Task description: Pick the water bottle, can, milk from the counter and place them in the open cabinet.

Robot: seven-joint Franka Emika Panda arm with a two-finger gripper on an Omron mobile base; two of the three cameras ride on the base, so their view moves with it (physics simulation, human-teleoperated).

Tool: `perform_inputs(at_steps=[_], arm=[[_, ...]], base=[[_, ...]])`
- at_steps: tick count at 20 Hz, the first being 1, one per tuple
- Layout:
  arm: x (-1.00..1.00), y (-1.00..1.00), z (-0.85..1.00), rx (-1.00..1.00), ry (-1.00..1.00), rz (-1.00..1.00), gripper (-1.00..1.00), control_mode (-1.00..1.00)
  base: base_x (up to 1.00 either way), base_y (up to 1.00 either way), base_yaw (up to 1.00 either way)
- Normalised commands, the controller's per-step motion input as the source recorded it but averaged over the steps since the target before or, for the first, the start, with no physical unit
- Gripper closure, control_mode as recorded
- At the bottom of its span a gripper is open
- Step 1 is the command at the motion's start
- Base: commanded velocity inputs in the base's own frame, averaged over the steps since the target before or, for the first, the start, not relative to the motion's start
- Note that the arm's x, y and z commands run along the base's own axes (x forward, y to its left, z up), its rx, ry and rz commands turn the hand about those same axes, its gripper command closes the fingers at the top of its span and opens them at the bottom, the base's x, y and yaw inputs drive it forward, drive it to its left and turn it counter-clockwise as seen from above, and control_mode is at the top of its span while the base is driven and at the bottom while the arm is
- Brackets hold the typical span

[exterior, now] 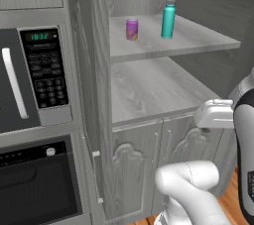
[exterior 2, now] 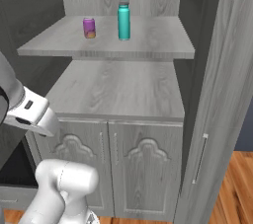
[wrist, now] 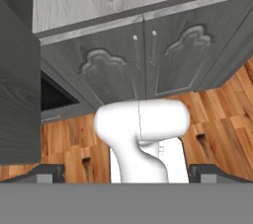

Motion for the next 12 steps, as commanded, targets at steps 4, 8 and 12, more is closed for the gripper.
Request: perform_inputs(at_steps=[4,8,12], arm=[[0.00,0.00,0.00,0.00,0.02,0.00,-1.00,-1.00],[0.00,0.00,0.00,0.00,0.00,0.00,-1.00,-1.00],[0.00,0.00,0.00,0.00,0.00,0.00,-1.00,-1.00]], base=[[0.00,0.00,0.00],[0.00,0.00,0.00],[0.00,0.00,0.00]])
